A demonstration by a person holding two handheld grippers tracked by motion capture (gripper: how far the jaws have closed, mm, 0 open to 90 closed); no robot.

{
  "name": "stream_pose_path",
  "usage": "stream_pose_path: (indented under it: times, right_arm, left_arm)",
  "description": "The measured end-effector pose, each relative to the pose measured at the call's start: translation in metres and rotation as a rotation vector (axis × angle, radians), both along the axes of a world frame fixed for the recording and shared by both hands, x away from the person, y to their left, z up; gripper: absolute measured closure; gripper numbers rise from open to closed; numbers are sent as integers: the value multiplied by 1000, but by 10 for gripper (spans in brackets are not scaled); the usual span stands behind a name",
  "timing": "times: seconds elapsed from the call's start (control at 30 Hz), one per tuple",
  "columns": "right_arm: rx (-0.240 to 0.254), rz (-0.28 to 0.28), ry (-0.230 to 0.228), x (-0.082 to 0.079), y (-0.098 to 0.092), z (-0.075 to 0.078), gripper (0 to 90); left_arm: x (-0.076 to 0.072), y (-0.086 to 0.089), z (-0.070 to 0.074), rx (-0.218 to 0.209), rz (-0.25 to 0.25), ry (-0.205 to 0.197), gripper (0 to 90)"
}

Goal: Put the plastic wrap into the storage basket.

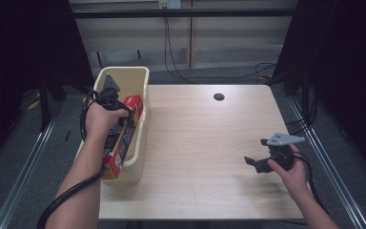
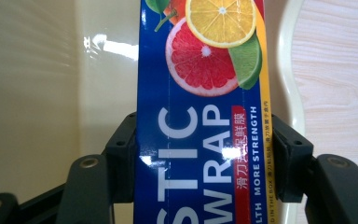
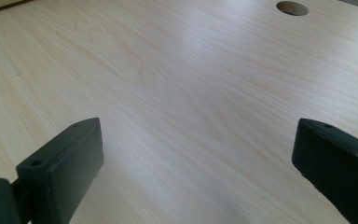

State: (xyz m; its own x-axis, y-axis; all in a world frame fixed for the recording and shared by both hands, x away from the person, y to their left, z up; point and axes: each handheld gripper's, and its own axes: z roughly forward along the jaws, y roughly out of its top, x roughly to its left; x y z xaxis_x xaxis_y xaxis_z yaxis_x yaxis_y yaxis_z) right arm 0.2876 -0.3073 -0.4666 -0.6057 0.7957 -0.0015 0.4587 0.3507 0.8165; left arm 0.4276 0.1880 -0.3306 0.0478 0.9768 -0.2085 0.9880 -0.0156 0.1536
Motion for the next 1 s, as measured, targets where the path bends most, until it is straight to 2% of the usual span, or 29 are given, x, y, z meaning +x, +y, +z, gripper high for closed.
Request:
stream_pose_path:
  times: [0.27,0.33,0.43,0.63,0.67,0.7,0.73,0.77,0.83,0.9,0.93,0.97,1.0]
  right_arm:
    - [-2,2,1,0,1,-1,21]
    - [-2,8,-1,0,1,-1,21]
    - [-3,8,-1,0,0,-1,21]
    - [-4,5,2,0,1,-1,21]
    - [-4,5,2,0,1,-1,21]
    - [-4,5,2,0,1,-1,21]
    - [-5,7,0,0,1,-1,21]
    - [-6,9,1,0,1,-1,21]
    - [-2,11,7,0,2,-1,21]
    - [-6,14,2,0,2,-2,21]
    - [-6,16,5,0,2,-2,21]
    - [-8,15,5,0,2,-2,21]
    - [-8,15,5,0,3,-1,21]
  left_arm:
    - [1,-1,-5,1,3,13,396]
    - [1,-1,-6,0,-12,17,396]
    - [1,-2,-8,-5,5,17,395]
    - [2,-1,-13,-4,6,30,392]
    - [3,-1,-13,-15,13,40,392]
    - [3,0,-14,-10,-3,42,392]
    - [3,-2,-15,-9,13,35,392]
    - [3,-2,-14,-14,7,47,391]
    - [4,-2,-15,-14,7,41,390]
    - [4,0,-15,-15,-14,45,387]
    - [4,-1,-16,-22,7,45,386]
    - [4,-1,-17,-23,7,49,385]
    - [4,-1,-19,-30,22,37,381]
